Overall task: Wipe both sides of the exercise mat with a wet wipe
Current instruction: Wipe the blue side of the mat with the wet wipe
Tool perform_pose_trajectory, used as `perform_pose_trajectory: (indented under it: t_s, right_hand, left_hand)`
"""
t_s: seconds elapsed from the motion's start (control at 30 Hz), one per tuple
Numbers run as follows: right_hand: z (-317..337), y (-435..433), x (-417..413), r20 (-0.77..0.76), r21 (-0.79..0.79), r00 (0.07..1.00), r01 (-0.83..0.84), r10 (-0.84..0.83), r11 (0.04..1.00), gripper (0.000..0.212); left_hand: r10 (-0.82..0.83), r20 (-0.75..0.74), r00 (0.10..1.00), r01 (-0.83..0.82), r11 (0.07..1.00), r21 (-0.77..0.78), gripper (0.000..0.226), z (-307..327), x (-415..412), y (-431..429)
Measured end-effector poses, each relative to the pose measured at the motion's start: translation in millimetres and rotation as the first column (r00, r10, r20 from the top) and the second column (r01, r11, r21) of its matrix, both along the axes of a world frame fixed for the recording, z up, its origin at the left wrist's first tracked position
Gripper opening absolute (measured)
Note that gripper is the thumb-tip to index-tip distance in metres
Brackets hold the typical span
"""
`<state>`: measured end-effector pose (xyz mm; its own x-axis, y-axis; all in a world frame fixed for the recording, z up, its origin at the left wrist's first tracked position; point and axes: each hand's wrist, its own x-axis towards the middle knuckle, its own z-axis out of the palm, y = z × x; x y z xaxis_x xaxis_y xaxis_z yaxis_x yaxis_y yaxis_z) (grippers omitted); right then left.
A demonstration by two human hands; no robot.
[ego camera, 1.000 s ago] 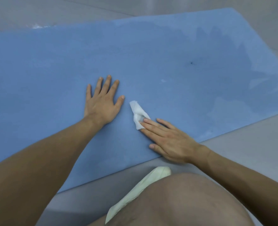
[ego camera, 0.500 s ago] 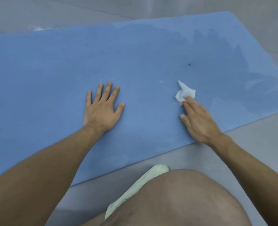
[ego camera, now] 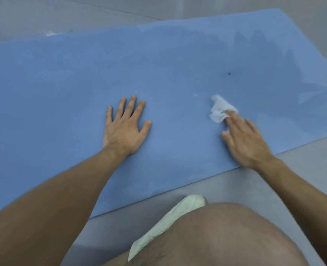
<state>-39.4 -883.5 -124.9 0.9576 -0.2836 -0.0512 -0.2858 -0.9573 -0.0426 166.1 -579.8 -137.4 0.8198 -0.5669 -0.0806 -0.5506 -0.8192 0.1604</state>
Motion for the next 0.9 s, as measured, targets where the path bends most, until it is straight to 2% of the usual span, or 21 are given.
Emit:
perform_pose_trajectory:
  t_s: [0.1, 0.2, 0.33, 0.43, 0.53, 0.6, 0.67, 0.73, 0.9]
  right_hand:
    - [5.3, -49.7, -0.8, -0.020, 0.008, 0.979, 0.203, -0.203, 0.979, 0.064]
    - [8.0, -57.6, -1.6, -0.024, 0.056, 0.970, 0.242, -0.241, 0.969, 0.070]
    - [5.0, -8.3, -13.0, -0.029, 0.195, 0.998, 0.056, -0.051, 0.979, 0.077]
    - [8.9, 31.5, -30.0, -0.041, 0.207, 0.988, -0.134, 0.146, 0.969, 0.071]
    - [7.8, 50.2, -42.3, -0.049, 0.164, 0.971, -0.222, 0.233, 0.961, 0.066]
    - [4.5, 41.3, -44.7, -0.026, 0.098, 0.989, -0.142, 0.146, 0.985, 0.065]
    - [2.0, 16.2, -42.8, 0.016, 0.090, 0.998, 0.053, -0.055, 0.994, 0.064]
    - [-1.8, -16.1, -43.1, 0.042, 0.085, 0.974, 0.217, -0.221, 0.972, 0.064]
    - [-2.6, -78.6, -46.0, 0.043, 0.088, 0.868, 0.490, -0.495, 0.867, 0.067]
  left_hand:
    - [-0.001, -0.001, 1.000, 0.001, 1.000, 0.005, 0.069, 0.3, -0.3, -0.2]
    - [0.003, -0.003, 1.000, -0.003, 1.000, 0.002, 0.068, 0.8, -0.6, -0.7]
    - [0.005, -0.002, 1.000, -0.005, 1.000, 0.005, 0.068, 1.0, -0.6, 0.0]
    - [0.004, -0.005, 1.000, -0.004, 1.000, 0.006, 0.068, 1.1, -1.0, -0.3]
    - [0.001, -0.002, 1.000, -0.001, 1.000, 0.005, 0.068, 0.9, -0.6, -0.6]
    - [0.005, -0.001, 1.000, -0.005, 1.000, 0.003, 0.067, 0.3, -0.2, -0.3]
    - [0.004, 0.003, 1.000, -0.004, 1.000, 0.001, 0.067, -0.2, -0.1, -0.5]
    - [0.005, 0.007, 1.000, -0.005, 1.000, -0.009, 0.068, -0.4, 0.0, -0.1]
    - [0.003, 0.005, 1.000, -0.003, 1.000, -0.001, 0.068, -1.0, 0.2, 0.0]
